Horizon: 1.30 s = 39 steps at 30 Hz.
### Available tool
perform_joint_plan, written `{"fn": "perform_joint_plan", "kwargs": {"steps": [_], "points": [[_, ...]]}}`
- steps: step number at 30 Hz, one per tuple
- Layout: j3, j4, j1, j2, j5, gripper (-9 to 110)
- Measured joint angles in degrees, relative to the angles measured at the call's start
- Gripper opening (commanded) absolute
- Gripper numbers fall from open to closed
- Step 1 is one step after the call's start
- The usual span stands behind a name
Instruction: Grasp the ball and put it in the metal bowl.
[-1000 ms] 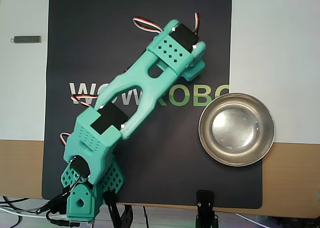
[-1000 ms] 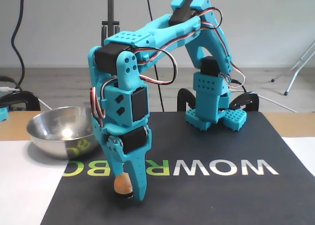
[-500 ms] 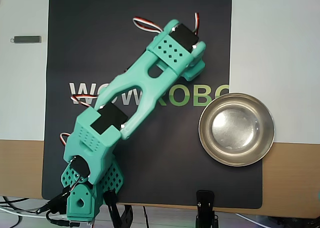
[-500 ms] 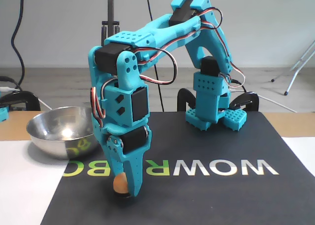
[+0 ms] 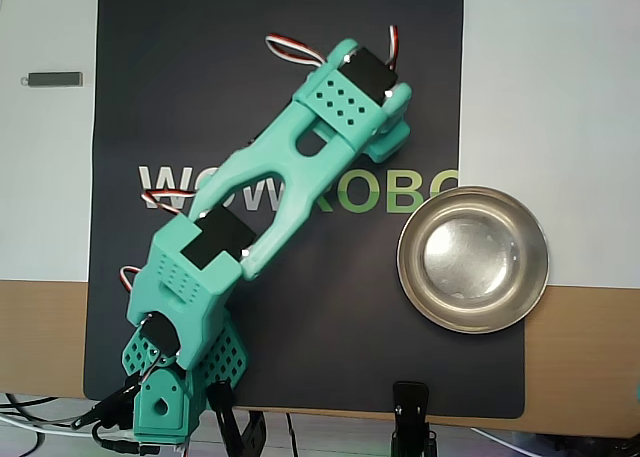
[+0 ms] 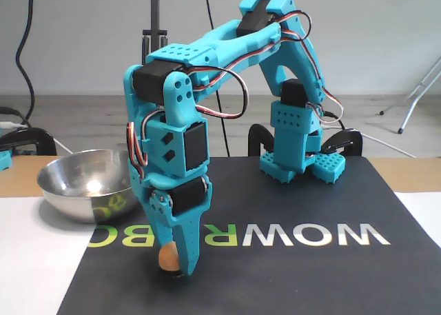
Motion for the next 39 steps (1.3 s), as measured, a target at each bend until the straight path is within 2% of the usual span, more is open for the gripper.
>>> {"fn": "perform_joint_plan", "kwargs": {"steps": [12, 34, 39], "points": [[0.0, 0.5, 0.0, 2.3, 0.3, 38], [0.1, 1.2, 0.0, 12.3, 9.1, 39], [0.1, 5.1, 0.0, 15.0, 9.2, 39]]}}
